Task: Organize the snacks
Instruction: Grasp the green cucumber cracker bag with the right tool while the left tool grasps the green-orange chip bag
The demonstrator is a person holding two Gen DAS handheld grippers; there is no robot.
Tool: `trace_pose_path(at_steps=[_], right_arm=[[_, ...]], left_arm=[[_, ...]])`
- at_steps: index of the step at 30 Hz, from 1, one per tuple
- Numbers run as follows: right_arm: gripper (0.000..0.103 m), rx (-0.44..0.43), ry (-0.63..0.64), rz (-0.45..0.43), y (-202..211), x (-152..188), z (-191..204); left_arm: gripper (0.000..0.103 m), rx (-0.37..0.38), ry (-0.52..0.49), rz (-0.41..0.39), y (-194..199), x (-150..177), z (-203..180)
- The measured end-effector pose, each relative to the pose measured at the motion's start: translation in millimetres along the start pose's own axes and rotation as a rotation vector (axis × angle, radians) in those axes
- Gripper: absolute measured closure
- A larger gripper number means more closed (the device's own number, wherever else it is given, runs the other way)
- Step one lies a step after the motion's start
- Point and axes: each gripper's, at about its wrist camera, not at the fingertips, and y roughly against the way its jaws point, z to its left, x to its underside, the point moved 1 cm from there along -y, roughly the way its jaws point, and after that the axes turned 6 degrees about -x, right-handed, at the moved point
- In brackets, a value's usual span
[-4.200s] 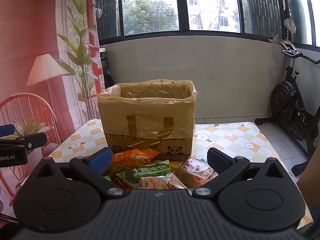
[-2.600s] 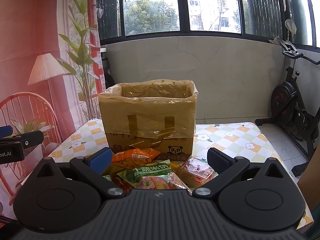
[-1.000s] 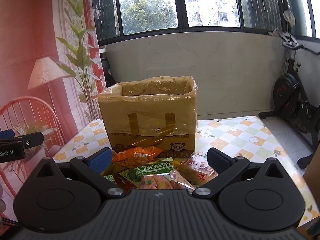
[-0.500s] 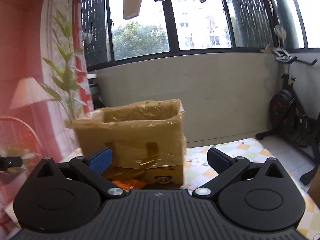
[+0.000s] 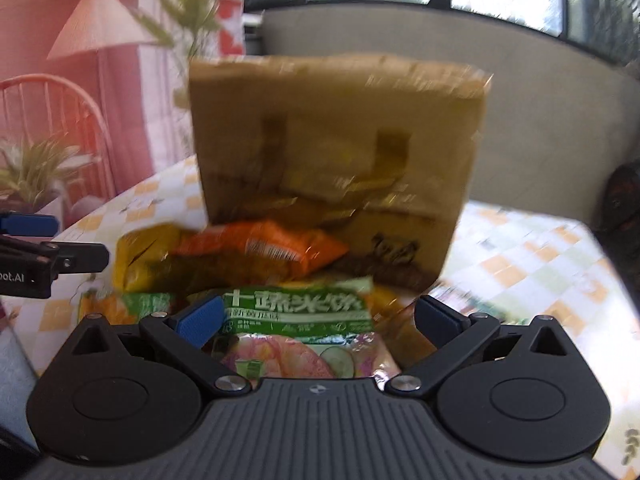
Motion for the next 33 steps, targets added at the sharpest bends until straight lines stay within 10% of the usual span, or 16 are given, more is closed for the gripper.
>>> trace_pose_path(at_steps=[14, 21, 33], right_arm=[[0.001, -0.045, -0.023, 0.176, -25.5, 0.8, -5.8], [0.022, -0.053, -0.127, 0.098, -8.7, 10.6, -13.6], [0.023, -0.004, -0.107, 0.05, 3.1, 24.7, -2.7]], left_arm=[[0.016, 0.055, 0.016, 0.047, -16.4, 7.8, 1.3], [0.016, 0.092, 0.031, 0.074, -21.0, 10.2, 3.5], [0.017, 0.163, 0.238, 0.233, -38.6, 28.4, 22.5]])
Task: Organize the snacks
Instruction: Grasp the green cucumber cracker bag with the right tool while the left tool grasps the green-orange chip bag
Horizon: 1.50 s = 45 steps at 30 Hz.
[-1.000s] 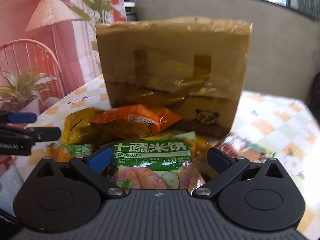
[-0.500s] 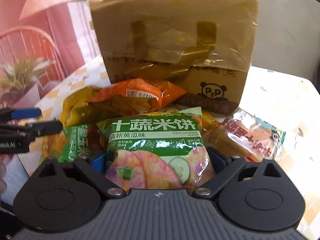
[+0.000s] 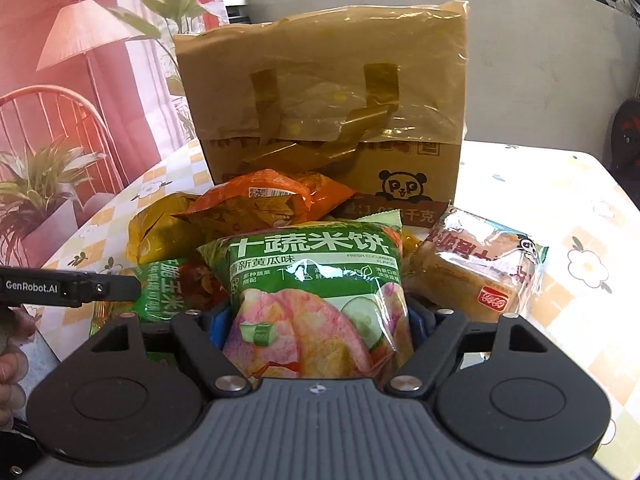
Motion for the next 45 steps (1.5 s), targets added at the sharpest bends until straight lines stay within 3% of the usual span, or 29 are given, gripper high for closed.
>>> trace_pose_path(at_steps=[6, 13, 18, 23, 27, 34, 39, 45], right_arm=[[0.023, 0.004, 0.021, -0.007, -1.4, 4.0, 0.3], [0.023, 0.005, 0.025, -0.007, -1.4, 4.6, 0.7], [0.023, 0.008, 0.027, -0.006, -1.8, 4.9, 1.9], [0.023, 0.011, 0.033, -0.004, -2.1, 4.9, 2.2], [0.024, 0.015, 0.028, -0.015, -0.2, 3.9, 2.3], [0.024, 0.016, 0.047, -0.083, 15.9, -3.4, 9.2], [0.024, -0.022, 0.098, -0.052, 9.5, 0.0, 23.3], [0.024, -0.032, 0.1, 0.026, -4.4, 8.1, 27.1]], left_arm=[[0.015, -0.001, 0.029, 0.052, -14.1, 2.2, -2.1], [0.014, 0.024, 0.141, 0.08, -13.8, 2.7, 16.8], [0.015, 0.097, 0.22, 0.107, -14.6, 5.3, 28.3], [0.016, 0.168, 0.274, 0.069, -12.1, 3.3, 36.3], [0.017, 0.154, 0.241, 0.056, -7.7, -0.8, 29.8], [0.017, 0.176, 0.319, 0.023, 16.8, -1.0, 44.5], [0.016, 0.175, 0.344, 0.101, 7.3, 9.0, 46.5], [0.016, 0.218, 0.455, 0.221, -18.8, 22.8, 58.8]])
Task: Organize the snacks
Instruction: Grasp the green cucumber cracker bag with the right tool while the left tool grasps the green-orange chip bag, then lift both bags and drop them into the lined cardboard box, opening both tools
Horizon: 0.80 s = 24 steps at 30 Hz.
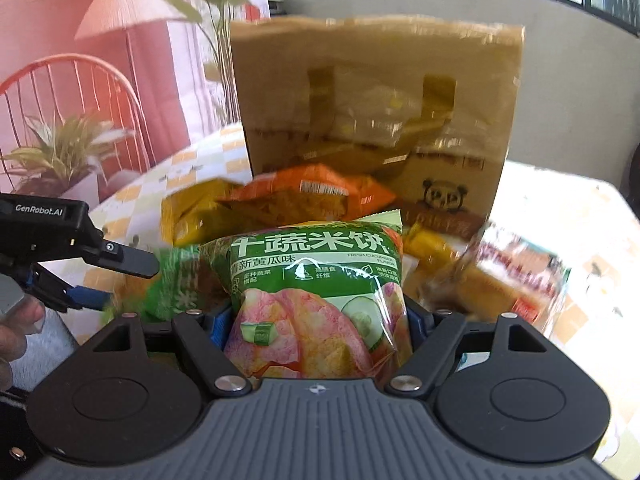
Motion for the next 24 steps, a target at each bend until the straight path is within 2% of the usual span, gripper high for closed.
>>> trace_pose_path(at_steps=[3, 6, 9, 11, 13, 15, 18, 24], right_arm=[[0.024, 0.0, 0.02, 0.002, -1.1, 0.5, 2.3], [0.024, 0.002, 0.029, 0.003, -2.4, 2.1, 3.9], [0.024, 0.005, 0.034, 0.004, -2.9, 1.8, 5.1], [0.024, 0.006, 0.038, 0.005, -3.1, 2.1, 5.2], [0.024, 0.01, 0.042, 0.008, -2.9, 2.0, 6.1], [0.024, 0.017, 0.049, 0.01, -3.1, 1.3, 7.5], [0.025, 0.022, 0.051, 0.008, -1.3, 0.2, 8.6], [0.025, 0.055, 0.062, -0.027, 12.2, -4.8, 9.0]], left_arm=[[0.016, 0.005, 0.042, 0.005, -6.0, -1.4, 6.6], [0.016, 0.004, 0.035, -0.035, -8.0, -7.2, 4.1], [0.017, 0.009, 0.015, -0.029, -17.2, -12.5, -5.5], [0.019, 0.021, -0.033, -0.02, -21.6, -10.5, -13.3], [0.036, 0.009, -0.086, -0.014, -24.7, -7.5, -19.6], [0.041, -0.001, -0.115, -0.036, -22.5, -6.1, -21.5], [0.043, -0.012, -0.156, -0.091, -9.6, -3.2, -25.6], [0.045, -0.085, -0.317, -0.202, 17.4, 8.5, -56.4]])
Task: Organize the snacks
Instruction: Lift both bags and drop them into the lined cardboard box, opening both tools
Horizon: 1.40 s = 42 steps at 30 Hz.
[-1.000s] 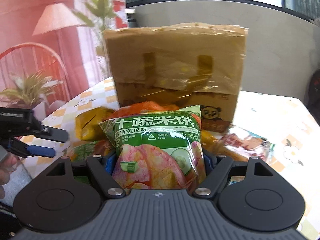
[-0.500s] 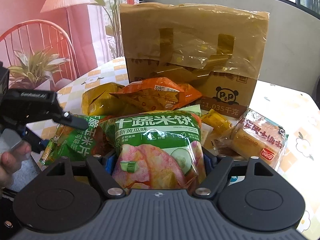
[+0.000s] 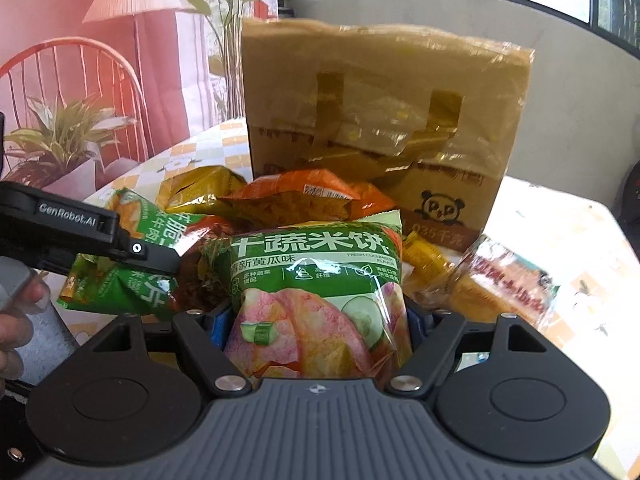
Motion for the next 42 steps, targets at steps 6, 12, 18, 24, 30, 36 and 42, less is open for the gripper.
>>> trace_pose_path(at_steps=[6, 12, 18, 24, 30, 36, 42], right_arm=[[0.025, 0.016, -0.022, -0.015, 9.0, -3.6, -6.5], [0.025, 0.025, -0.019, -0.032, 16.2, -7.1, -8.3], [0.025, 0.033, -0.02, -0.049, 21.1, -11.0, -11.8], [0.025, 0.044, -0.02, -0.084, 29.7, -17.7, -15.1], [0.025, 0.048, -0.045, -0.132, 38.2, -24.5, -21.9], [0.025, 0.05, -0.079, -0.171, 46.1, -30.5, -29.8], [0.025, 0.055, -0.098, -0.224, 56.2, -41.4, -38.5]], left_arm=[[0.05, -0.029, -0.101, -0.082, 19.5, -3.0, -13.2], [0.05, -0.047, -0.114, -0.107, 25.1, -3.9, -15.3], [0.05, -0.046, -0.164, -0.18, 40.5, -2.3, -25.0], [0.05, -0.045, -0.211, -0.261, 55.8, -4.0, -33.8], [0.05, -0.059, -0.255, -0.334, 67.1, -6.4, -41.4], [0.05, -0.08, -0.283, -0.416, 81.1, -12.9, -44.6], [0.05, -0.09, -0.285, -0.458, 88.9, -27.0, -46.4]])
